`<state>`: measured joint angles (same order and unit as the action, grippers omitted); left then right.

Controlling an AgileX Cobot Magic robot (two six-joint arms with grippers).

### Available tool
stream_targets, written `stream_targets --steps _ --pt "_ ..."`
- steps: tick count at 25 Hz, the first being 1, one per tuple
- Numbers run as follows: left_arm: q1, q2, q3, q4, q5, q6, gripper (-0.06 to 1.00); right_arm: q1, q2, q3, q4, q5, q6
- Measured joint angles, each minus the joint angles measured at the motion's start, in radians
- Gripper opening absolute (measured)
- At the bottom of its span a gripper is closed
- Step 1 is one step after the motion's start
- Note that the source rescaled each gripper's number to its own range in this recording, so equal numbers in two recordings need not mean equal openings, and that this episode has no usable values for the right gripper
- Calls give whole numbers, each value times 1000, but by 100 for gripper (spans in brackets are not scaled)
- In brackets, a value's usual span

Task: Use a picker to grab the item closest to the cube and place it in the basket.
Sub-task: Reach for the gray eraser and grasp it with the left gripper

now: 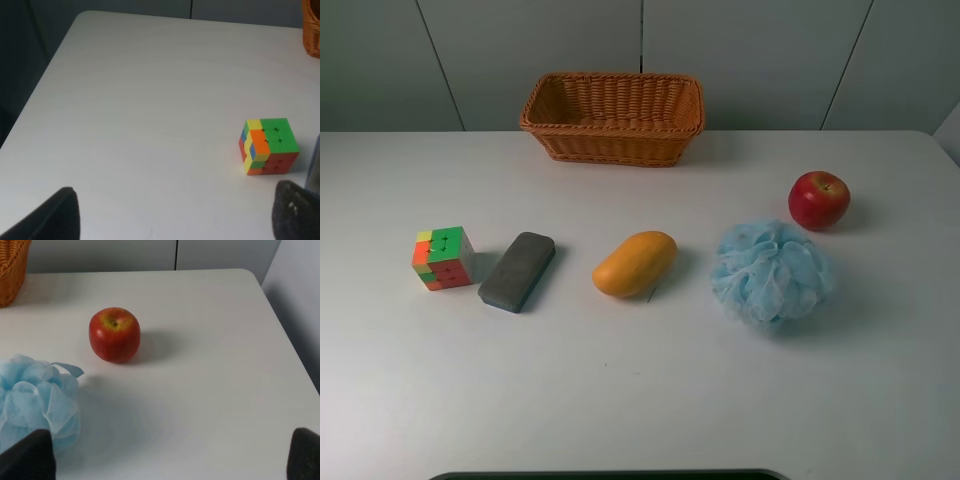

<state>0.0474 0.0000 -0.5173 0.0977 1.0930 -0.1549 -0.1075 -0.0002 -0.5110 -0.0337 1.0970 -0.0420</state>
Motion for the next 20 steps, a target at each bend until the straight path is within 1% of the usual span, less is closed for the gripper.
stream_targets --steps 8,11,14,16,20 --pt "0 0 0 -4 0 0 100 0 0 0 0 0 0" --pt "0 9 -41 -15 0 0 100 0 0 0 0 0 0" --pt "0 101 -137 -22 2 0 100 0 0 0 0 0 2" --pt "0 214 -228 -39 2 2 100 0 0 0 0 0 2" --pt "2 480 -442 -98 7 6 100 0 0 0 0 0 4"
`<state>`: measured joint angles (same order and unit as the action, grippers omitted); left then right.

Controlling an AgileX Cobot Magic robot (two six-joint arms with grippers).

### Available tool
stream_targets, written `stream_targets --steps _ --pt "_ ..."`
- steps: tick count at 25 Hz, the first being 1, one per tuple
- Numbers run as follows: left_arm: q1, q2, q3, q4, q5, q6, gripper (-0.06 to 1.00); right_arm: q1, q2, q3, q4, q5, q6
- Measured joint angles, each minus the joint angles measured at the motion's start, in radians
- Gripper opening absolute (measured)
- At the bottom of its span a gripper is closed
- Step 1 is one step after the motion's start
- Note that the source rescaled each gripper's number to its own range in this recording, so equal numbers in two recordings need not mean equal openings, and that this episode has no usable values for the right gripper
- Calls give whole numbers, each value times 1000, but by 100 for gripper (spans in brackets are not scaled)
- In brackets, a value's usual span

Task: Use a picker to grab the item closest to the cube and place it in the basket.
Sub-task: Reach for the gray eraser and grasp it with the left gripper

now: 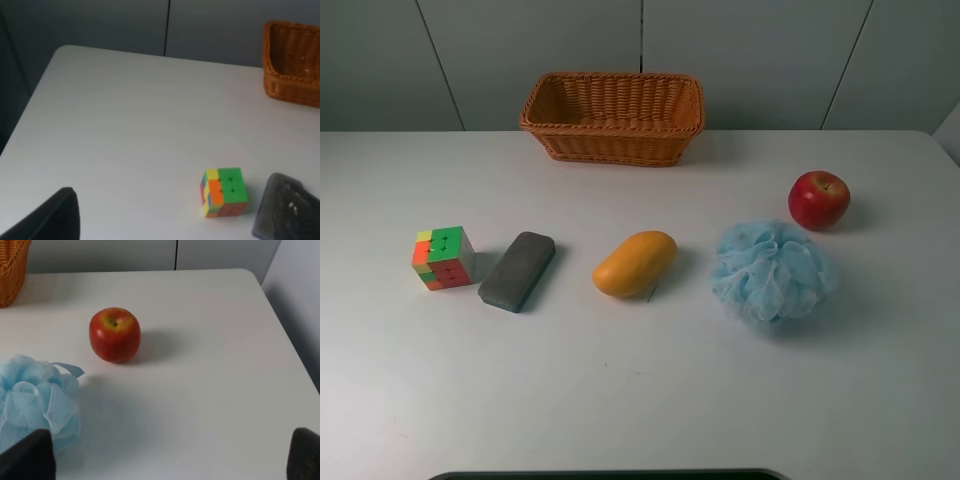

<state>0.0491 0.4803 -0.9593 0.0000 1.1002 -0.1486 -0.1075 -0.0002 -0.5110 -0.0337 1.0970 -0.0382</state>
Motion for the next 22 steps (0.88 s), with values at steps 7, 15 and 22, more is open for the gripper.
stream_targets --steps 7,15,22 --pt "-40 422 -269 -73 18 61 100 0 0 0 0 0 0" --pt "-336 788 -328 -23 -49 -29 100 0 0 0 0 0 0" --pt "-510 1068 -328 0 -62 -96 100 0 0 0 0 0 0"
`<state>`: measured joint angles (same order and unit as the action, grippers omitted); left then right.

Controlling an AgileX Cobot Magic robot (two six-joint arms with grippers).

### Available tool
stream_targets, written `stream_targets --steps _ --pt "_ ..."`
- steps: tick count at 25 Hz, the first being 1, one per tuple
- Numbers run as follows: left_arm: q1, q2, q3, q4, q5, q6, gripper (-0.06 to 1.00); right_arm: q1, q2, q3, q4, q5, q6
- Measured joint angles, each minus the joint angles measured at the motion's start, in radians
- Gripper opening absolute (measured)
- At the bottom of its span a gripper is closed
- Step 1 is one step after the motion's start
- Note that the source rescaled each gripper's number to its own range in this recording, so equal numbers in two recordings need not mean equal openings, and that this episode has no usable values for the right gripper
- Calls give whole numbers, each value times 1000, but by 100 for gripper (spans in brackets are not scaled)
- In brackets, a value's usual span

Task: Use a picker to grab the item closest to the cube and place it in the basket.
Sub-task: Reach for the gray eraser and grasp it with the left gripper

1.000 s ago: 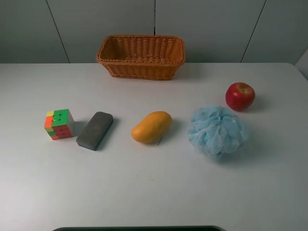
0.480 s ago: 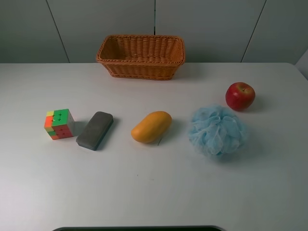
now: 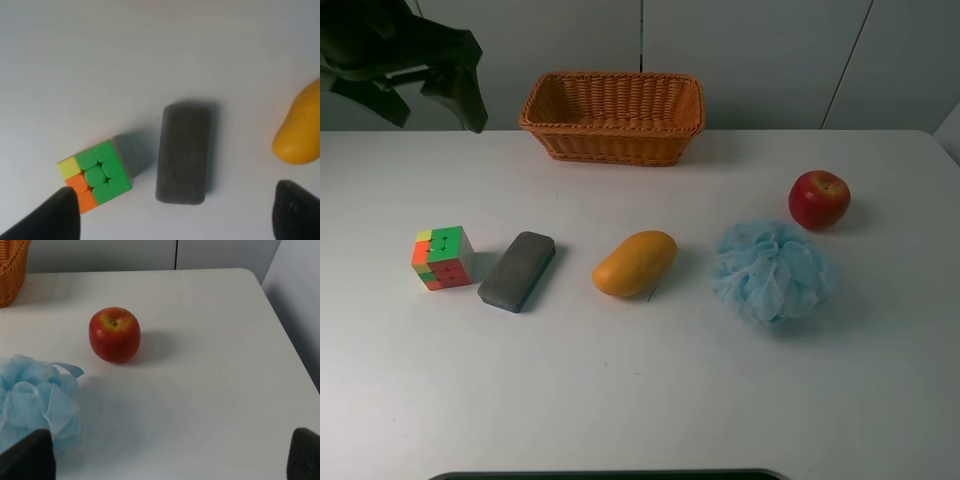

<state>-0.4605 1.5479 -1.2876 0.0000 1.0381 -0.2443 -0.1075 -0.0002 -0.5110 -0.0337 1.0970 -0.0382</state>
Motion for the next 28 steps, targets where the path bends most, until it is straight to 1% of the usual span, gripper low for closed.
stream_targets --steps 6,11,18,28 --pt "-68 175 8 0 -55 -26 100 0 0 0 0 0 0" --pt "-73 287 38 5 -109 -39 100 0 0 0 0 0 0" --pt "-73 415 38 8 -196 -40 100 0 0 0 0 0 0" --pt "-73 520 40 0 -247 -40 98 0 0 0 0 0 0"
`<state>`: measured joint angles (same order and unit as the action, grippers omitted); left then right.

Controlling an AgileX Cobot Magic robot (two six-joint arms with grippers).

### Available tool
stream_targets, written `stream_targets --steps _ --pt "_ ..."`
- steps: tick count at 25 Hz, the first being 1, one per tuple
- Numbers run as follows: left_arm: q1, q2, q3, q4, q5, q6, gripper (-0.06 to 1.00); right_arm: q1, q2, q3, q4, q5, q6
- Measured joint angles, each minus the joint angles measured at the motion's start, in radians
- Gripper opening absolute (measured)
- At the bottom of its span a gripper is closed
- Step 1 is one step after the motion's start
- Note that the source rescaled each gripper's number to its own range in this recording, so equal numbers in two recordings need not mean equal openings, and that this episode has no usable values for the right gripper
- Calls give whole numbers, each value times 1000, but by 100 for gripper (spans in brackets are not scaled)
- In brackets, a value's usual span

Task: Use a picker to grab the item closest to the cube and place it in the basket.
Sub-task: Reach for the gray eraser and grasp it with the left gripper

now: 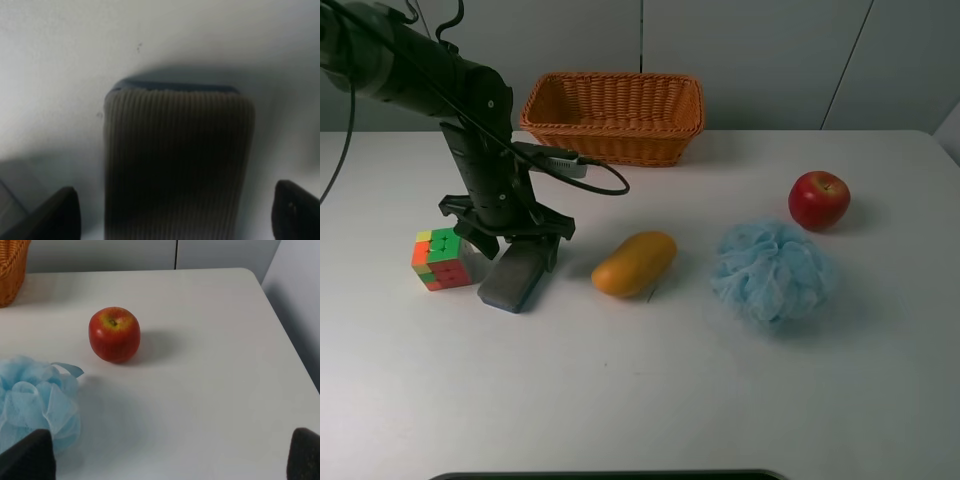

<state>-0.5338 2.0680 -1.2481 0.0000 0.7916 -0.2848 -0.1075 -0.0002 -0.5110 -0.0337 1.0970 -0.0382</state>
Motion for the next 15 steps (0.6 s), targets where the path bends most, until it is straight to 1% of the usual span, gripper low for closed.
stream_targets --steps 11,12,13,14,15 --pt "0 28 0 0 -7 6 97 0 0 0 0 0 0" --pt "0 28 0 0 -7 6 92 0 0 0 0 0 0" --pt "0 28 0 0 -7 6 75 0 0 0 0 0 0" --pt "0 28 0 0 -7 6 49 0 0 0 0 0 0" --pt "0 28 0 0 -7 6 0 0 0 0 0 0 0"
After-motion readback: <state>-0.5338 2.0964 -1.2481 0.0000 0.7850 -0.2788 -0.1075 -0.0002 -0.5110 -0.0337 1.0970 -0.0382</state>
